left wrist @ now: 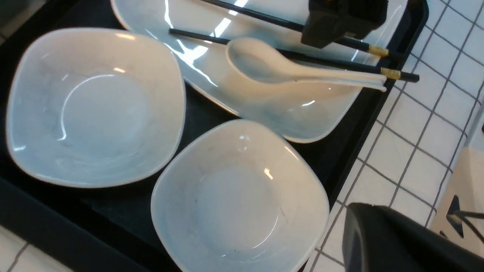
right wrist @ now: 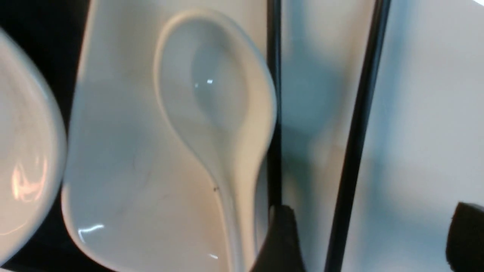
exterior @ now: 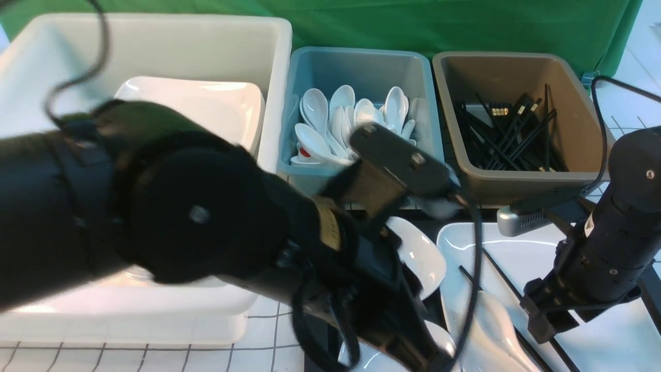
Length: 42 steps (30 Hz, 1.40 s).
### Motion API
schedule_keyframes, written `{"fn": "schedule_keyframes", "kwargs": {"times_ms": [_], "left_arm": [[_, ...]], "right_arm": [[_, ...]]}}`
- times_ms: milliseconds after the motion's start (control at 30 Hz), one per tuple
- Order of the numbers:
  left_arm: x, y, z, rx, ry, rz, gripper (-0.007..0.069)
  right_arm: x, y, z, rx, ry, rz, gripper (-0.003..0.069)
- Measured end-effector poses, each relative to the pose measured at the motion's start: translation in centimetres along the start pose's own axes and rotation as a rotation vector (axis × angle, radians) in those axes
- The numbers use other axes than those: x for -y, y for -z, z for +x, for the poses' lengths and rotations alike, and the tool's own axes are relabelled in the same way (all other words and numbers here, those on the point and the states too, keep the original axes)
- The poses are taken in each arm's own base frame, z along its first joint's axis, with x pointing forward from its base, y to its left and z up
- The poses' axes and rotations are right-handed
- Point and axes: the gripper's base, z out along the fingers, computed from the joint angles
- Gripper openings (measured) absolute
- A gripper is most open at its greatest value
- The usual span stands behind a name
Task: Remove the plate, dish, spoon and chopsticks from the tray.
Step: Use the right arm to grab a pair of chopsticks from the plate
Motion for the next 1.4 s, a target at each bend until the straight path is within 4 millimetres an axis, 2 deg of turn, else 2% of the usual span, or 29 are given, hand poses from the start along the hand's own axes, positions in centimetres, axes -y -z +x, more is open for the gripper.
{"fn": "schedule_keyframes", "kwargs": {"times_ms": [100,267,567,1067,1400], "left_arm": [[0.5,-2.2,0.3,-0.054,-0.021,0.023,-0.0003],[0.4,-4.2,-0.3,-0.094,-0.003,0.032,-0.0003],[0.7,-3.2,-2.9,-0.016,-0.018,0.037,-0.0003],[0.6,-3.2,-2.9,-0.026,-0.011,0.029,-0.0003],[0.7,-3.2,-2.8,-0.041,-0.012,0.031,-0.0003]], "right_arm": [[-0.1,0.0,-0.1,0.006,-0.003,-0.015,0.0572],[-0.3,-0.2,-0.2,0.010,0.005,-0.039,0.0573],[-0.3,-0.9,-0.5,-0.002,0.026,-0.041,0.0573],[-0.2,-3.1,-1.0,-0.056,0.035,-0.045,0.0573],[0.0,-3.3,-1.1,-0.053,0.050,-0.026,0.0573]]}}
